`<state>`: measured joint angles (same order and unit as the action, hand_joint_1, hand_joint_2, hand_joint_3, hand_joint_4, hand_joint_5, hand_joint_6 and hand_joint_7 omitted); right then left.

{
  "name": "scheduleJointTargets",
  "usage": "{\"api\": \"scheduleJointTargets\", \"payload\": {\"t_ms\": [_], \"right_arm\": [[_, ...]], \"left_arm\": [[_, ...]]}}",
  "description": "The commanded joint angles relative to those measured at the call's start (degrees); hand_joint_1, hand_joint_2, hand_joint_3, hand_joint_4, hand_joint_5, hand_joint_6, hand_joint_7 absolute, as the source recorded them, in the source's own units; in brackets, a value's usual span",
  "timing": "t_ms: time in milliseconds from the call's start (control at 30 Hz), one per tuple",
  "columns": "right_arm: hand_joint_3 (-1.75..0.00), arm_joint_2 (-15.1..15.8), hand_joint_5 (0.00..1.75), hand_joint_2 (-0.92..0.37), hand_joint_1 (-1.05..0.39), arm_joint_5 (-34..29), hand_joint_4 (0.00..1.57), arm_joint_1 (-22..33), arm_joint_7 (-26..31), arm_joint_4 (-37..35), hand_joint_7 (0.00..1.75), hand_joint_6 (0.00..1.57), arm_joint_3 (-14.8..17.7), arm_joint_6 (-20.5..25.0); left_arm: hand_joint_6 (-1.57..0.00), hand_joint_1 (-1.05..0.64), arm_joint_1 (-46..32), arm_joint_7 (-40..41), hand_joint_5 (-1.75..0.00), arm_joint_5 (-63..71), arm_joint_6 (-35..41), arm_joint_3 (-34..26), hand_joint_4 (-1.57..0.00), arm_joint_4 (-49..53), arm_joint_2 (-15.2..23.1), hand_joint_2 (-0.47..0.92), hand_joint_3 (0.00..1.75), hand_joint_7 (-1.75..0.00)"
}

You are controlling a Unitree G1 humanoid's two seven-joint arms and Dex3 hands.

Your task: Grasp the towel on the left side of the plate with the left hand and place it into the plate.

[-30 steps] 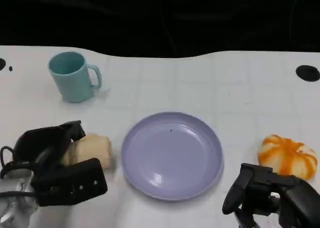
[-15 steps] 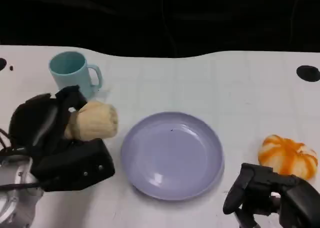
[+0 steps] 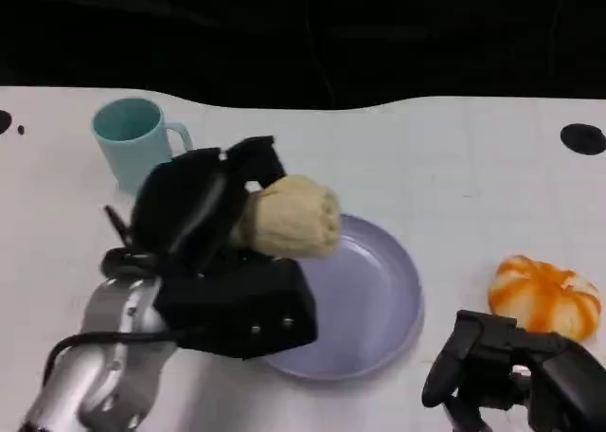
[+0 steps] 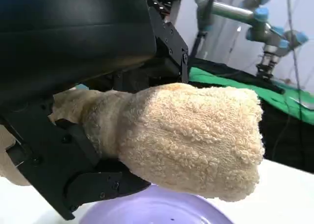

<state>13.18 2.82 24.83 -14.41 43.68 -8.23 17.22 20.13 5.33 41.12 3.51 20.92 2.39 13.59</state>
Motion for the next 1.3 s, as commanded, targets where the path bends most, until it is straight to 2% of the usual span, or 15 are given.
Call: {"api": "scheduleJointTargets", "payload": {"t_ms": [33,333,367,433,467,533,567,600,667,767,800,867,933,1067,1300], "right_arm": [[-1.08,0.3,1.67,-0.57,-0.11,-0.1,0.75,0.4,0.3,0.7,1.35,0.69,0.1,0.2],[-1.08,0.5,1.66,-0.57,-0.11,0.0,0.76,0.4,0.3,0.8,1.35,0.69,0.2,0.2],[-1.08,0.5,1.66,-0.57,-0.11,0.0,0.76,0.4,0.2,0.6,1.35,0.69,0.3,-0.1],[-1.07,0.6,1.66,-0.57,-0.12,-0.1,0.76,0.4,0.2,0.5,1.35,0.69,0.3,-0.2],[-1.07,0.6,1.66,-0.57,-0.12,-0.1,0.76,0.4,0.2,0.6,1.35,0.69,0.4,-0.1],[-1.06,0.7,1.66,-0.57,-0.12,-0.2,0.76,0.3,0.2,0.5,1.35,0.69,0.4,0.0],[-1.06,0.7,1.66,-0.57,-0.12,-0.2,0.76,0.2,0.2,0.5,1.35,0.69,0.3,-0.1],[-1.06,0.7,1.66,-0.57,-0.12,-0.3,0.76,0.2,0.2,0.5,1.35,0.70,0.3,-0.1],[-1.06,0.7,1.66,-0.57,-0.12,-0.3,0.76,0.2,0.2,0.7,1.35,0.69,0.3,0.2],[-1.06,0.7,1.66,-0.57,-0.12,-0.2,0.76,0.2,0.2,0.8,1.35,0.69,0.3,0.4],[-1.06,0.7,1.65,-0.57,-0.12,-0.3,0.76,0.2,0.2,0.9,1.35,0.69,0.3,0.4],[-1.06,0.7,1.65,-0.57,-0.13,-0.2,0.76,0.2,0.2,1.0,1.35,0.69,0.3,0.6],[-1.07,0.6,1.65,-0.57,-0.12,0.0,0.75,0.3,0.1,1.0,1.36,0.69,0.3,0.8],[-1.07,0.7,1.66,-0.57,-0.12,0.0,0.76,0.3,0.1,0.6,1.36,0.69,0.4,0.1],[-1.06,0.5,1.66,-0.58,-0.12,0.1,0.76,0.1,0.1,0.4,1.36,0.69,0.4,0.2]], "left_arm": [[-0.70,-0.23,2.1,-3.3,-1.75,2.7,1.9,2.4,-0.95,-0.4,-0.9,0.39,1.15,-1.72],[-0.70,-0.20,2.9,-5.1,-1.75,3.7,1.9,5.5,-0.96,2.5,-3.2,0.41,1.08,-1.74],[-0.71,-0.20,2.9,-5.3,-1.75,3.7,1.6,6.0,-0.95,3.1,-3.3,0.42,1.05,-1.68],[-0.76,-0.18,2.9,-5.7,-1.75,3.4,0.6,6.6,-0.93,4.0,-3.3,0.45,1.02,-1.54],[-0.78,-0.18,2.9,-6.1,-1.75,3.0,0.2,6.7,-0.89,4.1,-3.3,0.48,0.96,-1.39],[-0.80,-0.19,2.7,-8.4,-1.73,1.9,0.5,6.7,-0.77,3.9,-3.2,0.58,0.75,-1.13],[-0.79,-0.22,2.6,-9.5,-1.58,1.6,0.6,6.6,-0.68,3.6,-3.0,0.71,0.48,-0.84],[-0.76,-0.24,2.6,-10.9,-1.48,1.5,0.9,6.7,-0.62,3.2,-2.8,0.80,0.31,-0.65],[-0.61,-0.30,2.6,-13.3,-1.25,1.5,1.1,7.0,-0.53,2.4,-2.1,0.89,0.12,-0.32],[-0.53,-0.32,2.5,-15.6,-1.21,1.3,1.0,7.1,-0.47,1.5,-1.4,0.92,0.06,-0.20],[-0.41,-0.39,2.4,-16.7,-0.94,1.2,1.0,7.1,-0.29,0.9,-1.0,0.92,0.07,-0.11],[-0.31,-0.47,2.3,-18.4,-0.71,1.3,1.1,7.2,-0.16,-0.1,-0.3,0.92,0.07,-0.04],[-0.25,-0.55,2.3,-20.1,-0.61,2.2,1.8,7.4,-0.09,-1.3,0.5,0.92,0.09,-0.01],[-0.18,-0.66,2.3,-23.8,-0.56,2.7,3.6,7.0,-0.04,-4.3,1.7,0.92,0.11,0.00],[-0.15,-0.73,1.0,-29.1,-0.56,0.2,4.7,4.0,-0.01,-10.9,4.5,0.92,0.11,0.00]]}}
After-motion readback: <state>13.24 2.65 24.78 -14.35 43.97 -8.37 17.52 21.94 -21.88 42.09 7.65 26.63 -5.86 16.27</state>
